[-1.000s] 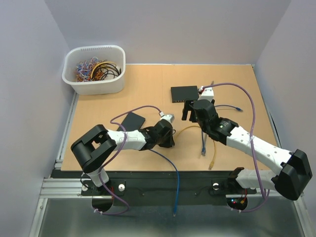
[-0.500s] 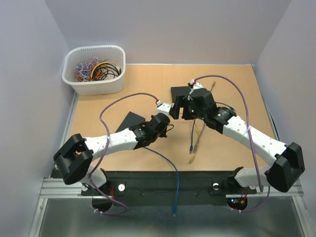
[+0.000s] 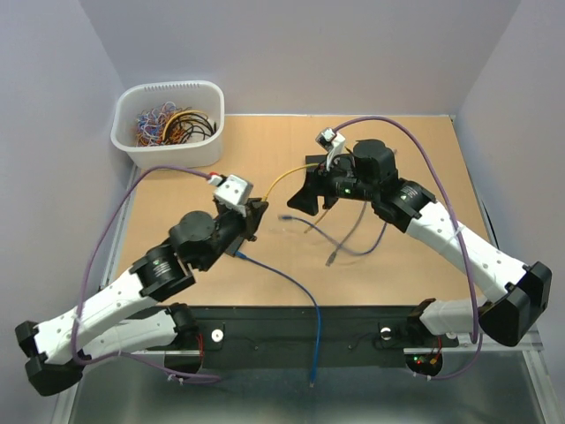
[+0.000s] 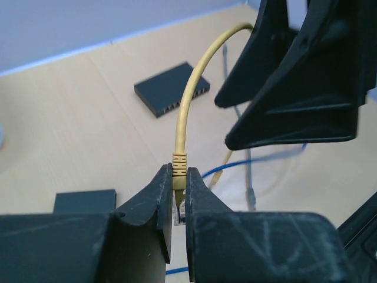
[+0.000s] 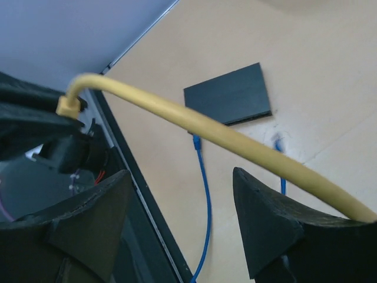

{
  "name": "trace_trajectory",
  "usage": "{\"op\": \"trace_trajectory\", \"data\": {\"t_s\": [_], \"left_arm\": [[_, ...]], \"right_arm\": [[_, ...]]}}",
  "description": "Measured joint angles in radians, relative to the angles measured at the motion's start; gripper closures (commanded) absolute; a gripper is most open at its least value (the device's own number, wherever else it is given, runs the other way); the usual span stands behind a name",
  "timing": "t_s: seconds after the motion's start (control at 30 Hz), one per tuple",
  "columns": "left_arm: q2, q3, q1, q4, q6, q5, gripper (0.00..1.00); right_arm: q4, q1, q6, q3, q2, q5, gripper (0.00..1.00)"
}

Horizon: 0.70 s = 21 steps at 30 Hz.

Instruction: Insert the plug into the switch port

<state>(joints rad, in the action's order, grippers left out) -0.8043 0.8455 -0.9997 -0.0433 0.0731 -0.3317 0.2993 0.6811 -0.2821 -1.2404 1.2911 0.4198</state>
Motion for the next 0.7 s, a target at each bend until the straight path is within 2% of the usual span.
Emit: {"op": "trace_trajectory", "data": {"t_s": [0.17,0.5,0.63,0.7], "left_arm": [[0.116,0.000,0.000,-0.042,-0.055,0.036,1.00],[0.062,-0.009,-0.003,-0.198,-0.134,-0.001,1.00],[0.042,-0.011,-0.003,-0.215,-0.160,-0.014,1.00],[0.039,-0.011,-0.007,-0.216,-0.174,-0.014,1.00]], "right_arm": [[-0.010,0.000,0.024,-0.061,0.046,0.159,0.30],[-0.066,0.000,0.005,-0.128,0.096,0.610,0.29],[-0.086,0.000,-0.010,-0.154,0.088,0.668,0.30],[-0.093,0.000,-0.020,-0.158,0.089,0.669,0.39]]}}
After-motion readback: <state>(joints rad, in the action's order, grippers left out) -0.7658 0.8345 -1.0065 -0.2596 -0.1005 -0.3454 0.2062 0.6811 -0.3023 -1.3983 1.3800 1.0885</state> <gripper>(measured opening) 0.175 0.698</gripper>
